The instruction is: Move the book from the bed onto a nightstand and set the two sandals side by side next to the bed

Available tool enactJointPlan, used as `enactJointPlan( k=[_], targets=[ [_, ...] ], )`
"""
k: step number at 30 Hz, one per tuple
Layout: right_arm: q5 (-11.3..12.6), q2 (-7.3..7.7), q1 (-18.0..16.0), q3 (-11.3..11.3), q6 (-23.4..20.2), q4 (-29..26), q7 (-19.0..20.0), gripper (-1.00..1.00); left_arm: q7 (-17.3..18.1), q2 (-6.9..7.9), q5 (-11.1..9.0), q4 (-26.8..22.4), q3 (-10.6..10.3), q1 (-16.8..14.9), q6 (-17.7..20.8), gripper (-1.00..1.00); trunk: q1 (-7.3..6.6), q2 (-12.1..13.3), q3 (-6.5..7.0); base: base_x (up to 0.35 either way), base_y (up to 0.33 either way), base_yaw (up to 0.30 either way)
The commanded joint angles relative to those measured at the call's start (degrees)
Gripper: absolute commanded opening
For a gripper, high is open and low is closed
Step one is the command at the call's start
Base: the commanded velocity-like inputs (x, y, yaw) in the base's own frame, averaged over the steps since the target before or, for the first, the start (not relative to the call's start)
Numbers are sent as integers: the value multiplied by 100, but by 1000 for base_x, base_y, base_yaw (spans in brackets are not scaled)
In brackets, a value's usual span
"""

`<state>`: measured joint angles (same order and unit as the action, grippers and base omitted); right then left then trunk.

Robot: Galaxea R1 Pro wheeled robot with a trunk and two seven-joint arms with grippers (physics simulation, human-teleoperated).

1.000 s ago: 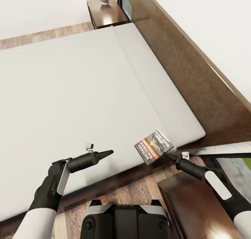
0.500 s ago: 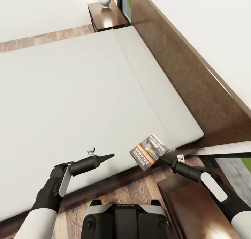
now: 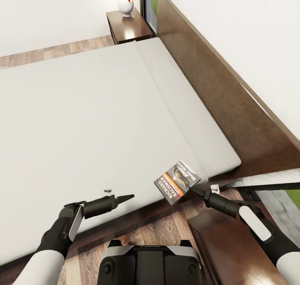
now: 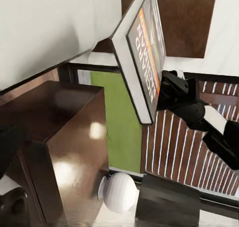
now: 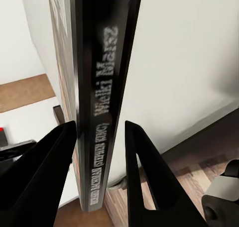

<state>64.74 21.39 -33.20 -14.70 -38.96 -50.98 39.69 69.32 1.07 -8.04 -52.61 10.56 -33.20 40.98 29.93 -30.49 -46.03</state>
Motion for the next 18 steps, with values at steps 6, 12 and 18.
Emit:
enactJointPlan(
  k=[6, 12, 18],
  targets=[
    [38, 10, -5, -11, -24, -6, 2, -100, 0, -7, 177, 57, -1, -2, -3, 100, -129, 236, 152, 0, 0, 0],
    [38, 13, -4, -7, -23, 1, -3, -100, -12, -10, 200, 134, -1, -2, -10, 100, -261, 477, 271, 0, 0, 0],
    [45, 12, -4, -6, -24, 18, -5, -100, -15, -3, 206, 400, 11, -2, -18, 100, -393, 717, 380, 0, 0, 0]
  ],
)
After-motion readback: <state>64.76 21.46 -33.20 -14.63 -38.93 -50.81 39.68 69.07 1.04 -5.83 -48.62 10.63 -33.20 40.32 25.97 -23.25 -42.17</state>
